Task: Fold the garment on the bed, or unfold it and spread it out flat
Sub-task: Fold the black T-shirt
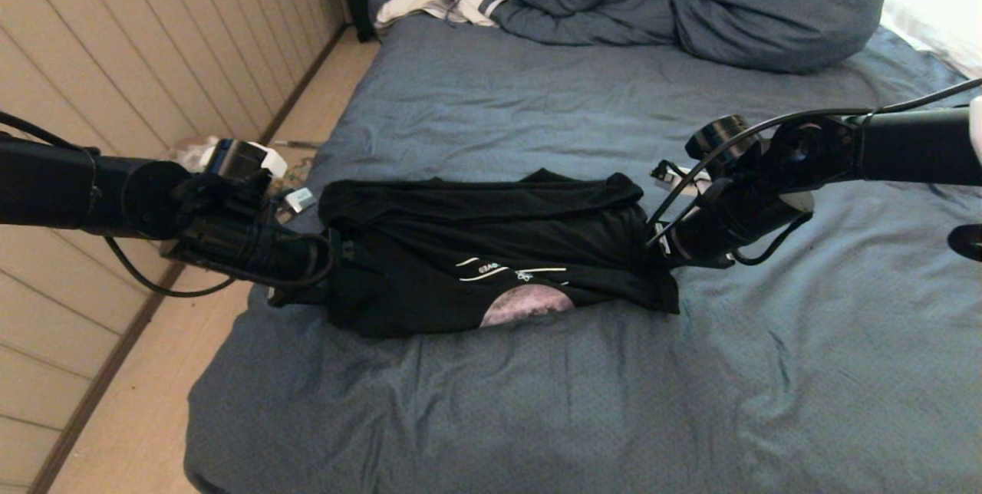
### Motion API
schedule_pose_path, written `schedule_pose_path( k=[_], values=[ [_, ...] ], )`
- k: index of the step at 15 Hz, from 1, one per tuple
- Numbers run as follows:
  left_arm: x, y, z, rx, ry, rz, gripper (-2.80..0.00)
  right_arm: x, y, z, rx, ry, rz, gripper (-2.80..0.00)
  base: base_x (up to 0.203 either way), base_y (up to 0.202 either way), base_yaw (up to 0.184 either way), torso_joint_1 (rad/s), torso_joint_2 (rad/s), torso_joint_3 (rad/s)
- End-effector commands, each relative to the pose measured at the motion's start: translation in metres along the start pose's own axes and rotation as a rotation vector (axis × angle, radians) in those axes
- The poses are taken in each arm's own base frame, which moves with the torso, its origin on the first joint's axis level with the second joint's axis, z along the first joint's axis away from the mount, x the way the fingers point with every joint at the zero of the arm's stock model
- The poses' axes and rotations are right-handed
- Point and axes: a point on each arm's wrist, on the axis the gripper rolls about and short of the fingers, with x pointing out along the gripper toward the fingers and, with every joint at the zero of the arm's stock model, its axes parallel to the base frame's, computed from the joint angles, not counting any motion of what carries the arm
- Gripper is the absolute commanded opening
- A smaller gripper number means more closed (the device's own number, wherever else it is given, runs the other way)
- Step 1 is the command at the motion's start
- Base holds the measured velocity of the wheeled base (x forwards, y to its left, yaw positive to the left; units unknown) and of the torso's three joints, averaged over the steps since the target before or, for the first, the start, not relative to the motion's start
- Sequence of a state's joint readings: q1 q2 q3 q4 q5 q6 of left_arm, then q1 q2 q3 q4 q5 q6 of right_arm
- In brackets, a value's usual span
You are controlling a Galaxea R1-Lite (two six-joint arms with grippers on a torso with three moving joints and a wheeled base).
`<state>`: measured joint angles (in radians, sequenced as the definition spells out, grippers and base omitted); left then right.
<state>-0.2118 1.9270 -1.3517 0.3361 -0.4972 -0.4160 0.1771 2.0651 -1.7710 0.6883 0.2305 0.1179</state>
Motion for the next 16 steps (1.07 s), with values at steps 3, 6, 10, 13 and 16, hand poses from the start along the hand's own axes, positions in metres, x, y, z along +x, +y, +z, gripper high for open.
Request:
schedule_pose_path(
  k=[3, 6, 10, 13, 16],
  values=[
    [0.015, -0.01, -0.005, -0.016, 0.042, -0.015, -2.8, 0.0, 0.0, -0.001, -0.001, 0.004, 0.004, -2.8, 0.0, 0.0, 0.0, 0.0, 0.0, 0.0],
    [0.016, -0.011, -0.006, -0.027, 0.049, -0.015, -2.8, -0.003, 0.001, -0.002, -0.004, 0.0, 0.009, -2.8, 0.0, 0.0, 0.0, 0.0, 0.0, 0.0],
    [0.008, -0.017, -0.009, -0.037, 0.044, -0.021, -2.8, -0.014, 0.01, -0.011, -0.015, 0.009, 0.022, -2.8, 0.0, 0.0, 0.0, 0.0, 0.0, 0.0],
    [0.006, -0.022, -0.014, -0.031, 0.059, -0.022, -2.8, -0.022, 0.012, -0.018, -0.014, 0.015, 0.031, -2.8, 0.0, 0.0, 0.0, 0.0, 0.0, 0.0],
    [-0.006, -0.027, -0.022, -0.033, 0.089, -0.001, -2.8, -0.033, 0.013, -0.025, -0.013, 0.017, 0.031, -2.8, 0.0, 0.0, 0.0, 0.0, 0.0, 0.0]
  ],
)
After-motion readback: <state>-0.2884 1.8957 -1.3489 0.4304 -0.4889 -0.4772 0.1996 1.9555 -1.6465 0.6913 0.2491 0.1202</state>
